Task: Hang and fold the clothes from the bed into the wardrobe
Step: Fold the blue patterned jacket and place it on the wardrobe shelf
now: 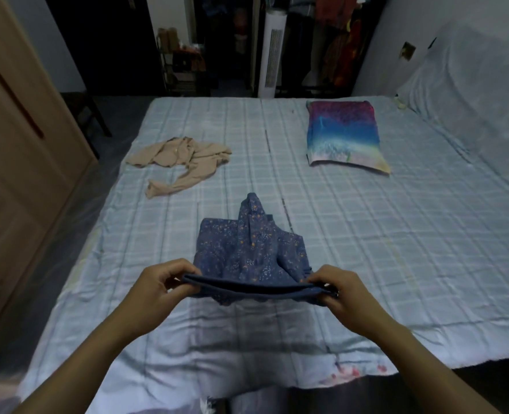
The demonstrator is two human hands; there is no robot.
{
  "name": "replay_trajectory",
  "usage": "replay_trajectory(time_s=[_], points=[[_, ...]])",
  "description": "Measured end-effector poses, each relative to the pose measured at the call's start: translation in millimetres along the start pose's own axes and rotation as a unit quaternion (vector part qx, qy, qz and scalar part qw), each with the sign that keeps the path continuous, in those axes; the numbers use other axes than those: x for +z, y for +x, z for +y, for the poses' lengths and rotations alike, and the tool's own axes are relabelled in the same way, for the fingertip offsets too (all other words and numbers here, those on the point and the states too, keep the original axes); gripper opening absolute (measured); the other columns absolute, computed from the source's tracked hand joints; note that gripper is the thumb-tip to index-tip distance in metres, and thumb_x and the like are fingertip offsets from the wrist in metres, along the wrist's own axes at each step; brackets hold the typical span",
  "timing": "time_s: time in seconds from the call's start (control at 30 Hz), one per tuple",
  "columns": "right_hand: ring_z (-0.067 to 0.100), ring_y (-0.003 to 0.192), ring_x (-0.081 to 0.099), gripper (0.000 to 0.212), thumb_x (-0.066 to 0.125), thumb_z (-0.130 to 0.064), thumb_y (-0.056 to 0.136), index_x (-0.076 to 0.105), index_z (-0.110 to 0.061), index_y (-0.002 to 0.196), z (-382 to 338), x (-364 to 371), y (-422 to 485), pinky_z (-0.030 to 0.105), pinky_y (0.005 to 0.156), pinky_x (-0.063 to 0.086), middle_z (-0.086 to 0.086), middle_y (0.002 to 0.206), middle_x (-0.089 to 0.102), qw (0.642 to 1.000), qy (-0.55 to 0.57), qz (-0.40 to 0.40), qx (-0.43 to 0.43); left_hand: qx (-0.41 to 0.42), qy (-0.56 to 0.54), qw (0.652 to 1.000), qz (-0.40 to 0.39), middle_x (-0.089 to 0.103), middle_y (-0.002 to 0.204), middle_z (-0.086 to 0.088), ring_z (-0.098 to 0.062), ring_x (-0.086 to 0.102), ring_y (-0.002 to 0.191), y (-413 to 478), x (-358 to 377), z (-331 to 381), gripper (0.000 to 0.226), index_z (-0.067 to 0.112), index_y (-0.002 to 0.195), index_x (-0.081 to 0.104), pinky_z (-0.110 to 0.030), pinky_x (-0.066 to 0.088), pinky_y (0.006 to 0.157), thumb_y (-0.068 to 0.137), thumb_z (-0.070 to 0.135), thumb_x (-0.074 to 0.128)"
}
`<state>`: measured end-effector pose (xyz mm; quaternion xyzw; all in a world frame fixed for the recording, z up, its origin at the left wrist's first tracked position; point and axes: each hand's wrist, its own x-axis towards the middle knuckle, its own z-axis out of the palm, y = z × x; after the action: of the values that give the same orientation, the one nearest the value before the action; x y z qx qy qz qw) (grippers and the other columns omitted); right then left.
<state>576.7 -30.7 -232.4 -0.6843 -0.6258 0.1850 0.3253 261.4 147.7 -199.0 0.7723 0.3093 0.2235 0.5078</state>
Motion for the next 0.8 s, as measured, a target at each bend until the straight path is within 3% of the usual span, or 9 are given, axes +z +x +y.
replay_trajectory(time_s=[0.07,0.13,0.2,0.3,0.5,0.6,0.7,0.8], points=[[0.011,0.077,0.063,0.025,0.058,-0.033,0.075,0.071,-0.019,0.091,0.6,4.4,-16.5,0.034,0.068,0.051,-0.008,0.083,0.065,0.999,0.010,-0.029,0.010,-0.022,-0.020,0.999,-0.014,0.069,0.078,-0.010,-0.025,0.070,0.077,-14.7,5.9,-1.8,0.020,0.012,0.083,0.072,-0.027,0.056,0.074,0.085,-0.008,0.069],[0.013,0.073,0.064,0.014,0.060,-0.023,0.077,0.070,-0.023,0.087,-1.4,6.7,-28.4,0.035,0.065,0.053,-0.008,0.080,0.064,0.998,0.031,-0.055,0.022,-0.035,-0.025,0.999,-0.026,0.068,0.077,-0.012,-0.024,0.070,0.075,-27.2,10.3,-2.1,0.015,0.004,0.086,0.070,-0.027,0.056,0.072,0.086,-0.010,0.066],[0.011,0.071,0.065,0.022,0.061,-0.010,0.078,0.068,-0.029,0.086,-4.3,7.7,-37.1,0.025,0.064,0.053,-0.010,0.082,0.064,0.997,0.043,-0.060,0.024,-0.038,-0.023,0.999,-0.030,0.068,0.077,-0.012,-0.019,0.069,0.072,-37.9,14.7,0.6,0.012,0.001,0.088,0.069,-0.022,0.054,0.068,0.087,-0.010,0.064],[0.009,0.070,0.064,0.025,0.063,-0.008,0.080,0.068,-0.031,0.088,-5.6,8.9,-47.4,0.020,0.063,0.052,-0.011,0.083,0.065,0.995,0.065,-0.064,0.031,-0.040,-0.026,0.999,-0.026,0.066,0.074,-0.014,-0.011,0.066,0.066,-48.8,18.9,3.5,0.011,-0.003,0.087,0.068,-0.016,0.050,0.062,0.086,-0.013,0.063],[0.008,0.075,0.063,0.018,0.064,-0.011,0.079,0.071,-0.023,0.090,6.4,18.8,-44.9,0.018,0.068,0.047,-0.012,0.083,0.066,0.996,0.056,-0.057,0.040,-0.041,-0.012,0.999,-0.022,0.067,0.076,-0.016,-0.021,0.067,0.070,-43.3,20.8,-10.5,0.009,0.001,0.088,0.069,-0.020,0.052,0.064,0.086,-0.007,0.067],[0.010,0.078,0.062,0.015,0.063,-0.014,0.081,0.072,-0.022,0.090,12.9,20.9,-27.7,0.018,0.070,0.046,-0.011,0.083,0.065,0.996,0.047,-0.052,0.058,-0.042,-0.004,0.999,-0.002,0.068,0.074,-0.012,-0.020,0.067,0.068,-24.5,17.9,-17.1,0.008,0.009,0.087,0.070,-0.023,0.053,0.063,0.080,0.012,0.068],[0.008,0.077,0.062,0.016,0.062,-0.016,0.081,0.069,-0.029,0.087,19.4,24.8,-2.6,0.017,0.070,0.044,-0.010,0.082,0.066,0.996,0.044,-0.024,0.076,-0.046,0.004,0.999,0.012,0.069,0.075,-0.009,-0.025,0.067,0.068,4.7,11.6,-29.9,0.007,0.022,0.083,0.071,-0.033,0.055,0.063,0.078,0.019,0.067],[0.007,0.076,0.063,0.021,0.062,-0.017,0.082,0.066,-0.038,0.084,29.3,29.1,28.4,0.016,0.068,0.045,-0.010,0.081,0.067,0.994,0.049,0.012,0.102,-0.041,0.022,0.998,0.040,0.070,0.074,-0.003,-0.020,0.067,0.066,40.4,8.4,-47.2,0.011,0.025,0.082,0.071,-0.031,0.053,0.062,0.081,0.014,0.074]])
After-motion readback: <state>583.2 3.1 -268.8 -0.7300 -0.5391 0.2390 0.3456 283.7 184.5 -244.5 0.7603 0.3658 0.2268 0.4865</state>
